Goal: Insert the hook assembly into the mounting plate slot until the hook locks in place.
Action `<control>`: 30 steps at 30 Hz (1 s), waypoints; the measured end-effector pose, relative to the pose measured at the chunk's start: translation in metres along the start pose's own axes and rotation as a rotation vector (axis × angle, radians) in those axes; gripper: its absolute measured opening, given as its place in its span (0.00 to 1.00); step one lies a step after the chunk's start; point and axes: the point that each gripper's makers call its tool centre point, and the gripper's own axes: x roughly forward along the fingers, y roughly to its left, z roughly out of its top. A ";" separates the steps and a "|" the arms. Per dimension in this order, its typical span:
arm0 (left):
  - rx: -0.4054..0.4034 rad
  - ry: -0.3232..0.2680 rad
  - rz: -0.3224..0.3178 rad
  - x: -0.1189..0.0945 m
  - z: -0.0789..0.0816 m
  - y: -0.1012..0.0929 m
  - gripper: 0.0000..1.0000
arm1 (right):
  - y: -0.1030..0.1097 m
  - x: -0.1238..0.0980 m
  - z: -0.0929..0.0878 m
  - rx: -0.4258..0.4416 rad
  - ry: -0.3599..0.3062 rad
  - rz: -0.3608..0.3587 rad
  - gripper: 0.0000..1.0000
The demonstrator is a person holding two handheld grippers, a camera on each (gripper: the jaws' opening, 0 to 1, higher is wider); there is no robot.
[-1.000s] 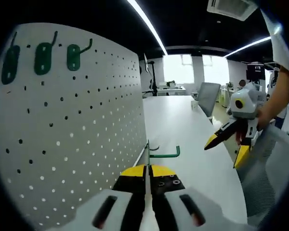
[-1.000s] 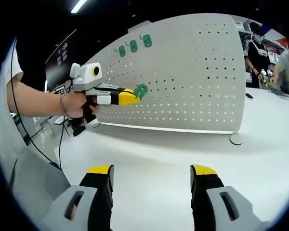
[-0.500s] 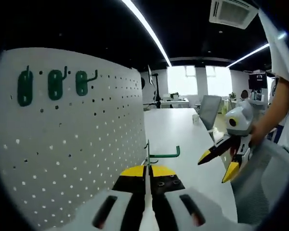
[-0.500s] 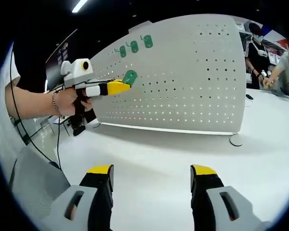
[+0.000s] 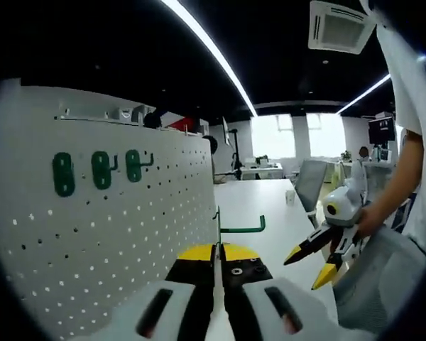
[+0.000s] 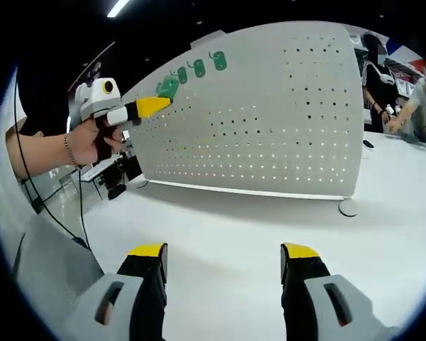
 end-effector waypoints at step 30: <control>-0.044 -0.167 0.091 -0.043 0.054 -0.011 0.02 | 0.002 0.000 0.000 -0.001 -0.002 0.004 0.62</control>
